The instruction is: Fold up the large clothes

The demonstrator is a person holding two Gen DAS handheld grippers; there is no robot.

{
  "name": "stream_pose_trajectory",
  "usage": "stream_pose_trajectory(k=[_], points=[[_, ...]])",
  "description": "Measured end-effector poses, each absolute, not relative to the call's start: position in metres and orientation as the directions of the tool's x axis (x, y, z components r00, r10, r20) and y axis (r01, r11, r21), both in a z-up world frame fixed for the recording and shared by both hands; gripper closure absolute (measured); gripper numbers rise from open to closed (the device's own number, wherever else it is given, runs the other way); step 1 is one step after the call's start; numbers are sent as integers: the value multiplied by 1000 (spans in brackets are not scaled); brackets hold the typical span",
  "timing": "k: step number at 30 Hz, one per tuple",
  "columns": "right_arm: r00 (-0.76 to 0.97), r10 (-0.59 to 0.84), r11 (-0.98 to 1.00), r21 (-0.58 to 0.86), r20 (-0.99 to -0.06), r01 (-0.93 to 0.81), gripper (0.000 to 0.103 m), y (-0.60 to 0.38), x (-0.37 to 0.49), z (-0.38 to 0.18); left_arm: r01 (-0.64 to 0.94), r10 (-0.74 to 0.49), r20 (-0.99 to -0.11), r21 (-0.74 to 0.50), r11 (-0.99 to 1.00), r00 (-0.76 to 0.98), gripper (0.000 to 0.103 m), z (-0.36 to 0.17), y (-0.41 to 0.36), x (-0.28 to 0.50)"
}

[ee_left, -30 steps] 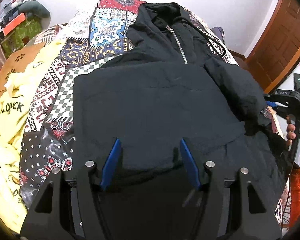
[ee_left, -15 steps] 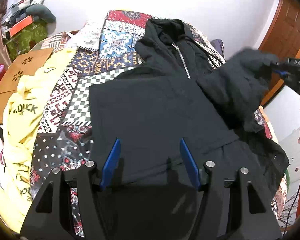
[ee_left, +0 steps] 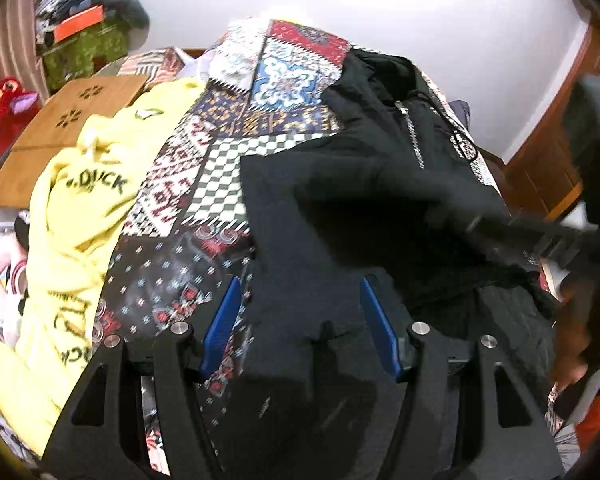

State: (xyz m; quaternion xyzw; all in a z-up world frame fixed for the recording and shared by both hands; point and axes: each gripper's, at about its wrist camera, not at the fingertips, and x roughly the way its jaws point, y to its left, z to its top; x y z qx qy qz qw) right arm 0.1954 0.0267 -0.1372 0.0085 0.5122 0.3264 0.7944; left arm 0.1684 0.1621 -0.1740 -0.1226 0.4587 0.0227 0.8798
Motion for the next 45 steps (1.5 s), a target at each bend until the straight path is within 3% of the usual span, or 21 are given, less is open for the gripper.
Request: stream_pose_trajectory(k=[6, 7, 9, 11, 18, 30, 34, 38, 41, 42, 45], points=[[144, 452, 808, 336, -880, -483, 89, 36, 189, -186, -192, -93, -832, -233, 953, 547, 42, -188, 176, 155], [128, 460, 806, 353, -879, -475, 86, 33, 190, -186, -195, -101, -835, -242, 950, 542, 42, -190, 177, 155], [59, 499, 789, 425, -864, -444, 69, 25, 193, -183, -199, -118, -840, -259, 945, 530, 42, -194, 177, 155], [39, 516, 783, 453, -856, -425, 63, 18, 192, -175, -197, -139, -842, -277, 940, 522, 42, -196, 174, 157], [227, 457, 834, 326, -860, -445, 53, -29, 186, -141, -151, -253, -825, -373, 915, 505, 42, -196, 149, 172], [455, 266, 959, 187, -850, -212, 53, -145, 192, -131, -207, -457, -774, -581, 787, 438, 42, -230, 131, 207], [483, 219, 974, 161, -848, -159, 53, -175, 189, -132, -258, -464, -760, -611, 748, 455, 43, -242, 138, 219], [475, 207, 978, 178, -855, -107, 53, -201, 192, -140, -286, -380, -799, -542, 790, 466, 60, -244, 138, 234], [472, 195, 980, 186, -860, -66, 53, -219, 193, -143, -268, -259, -845, -415, 870, 467, 80, -240, 128, 243], [474, 195, 980, 191, -859, -58, 53, -226, 193, -143, -245, -232, -848, -381, 892, 476, 92, -237, 124, 244], [480, 192, 979, 201, -856, -34, 53, -236, 199, -142, -165, -137, -839, -259, 952, 527, 97, -213, 104, 250]])
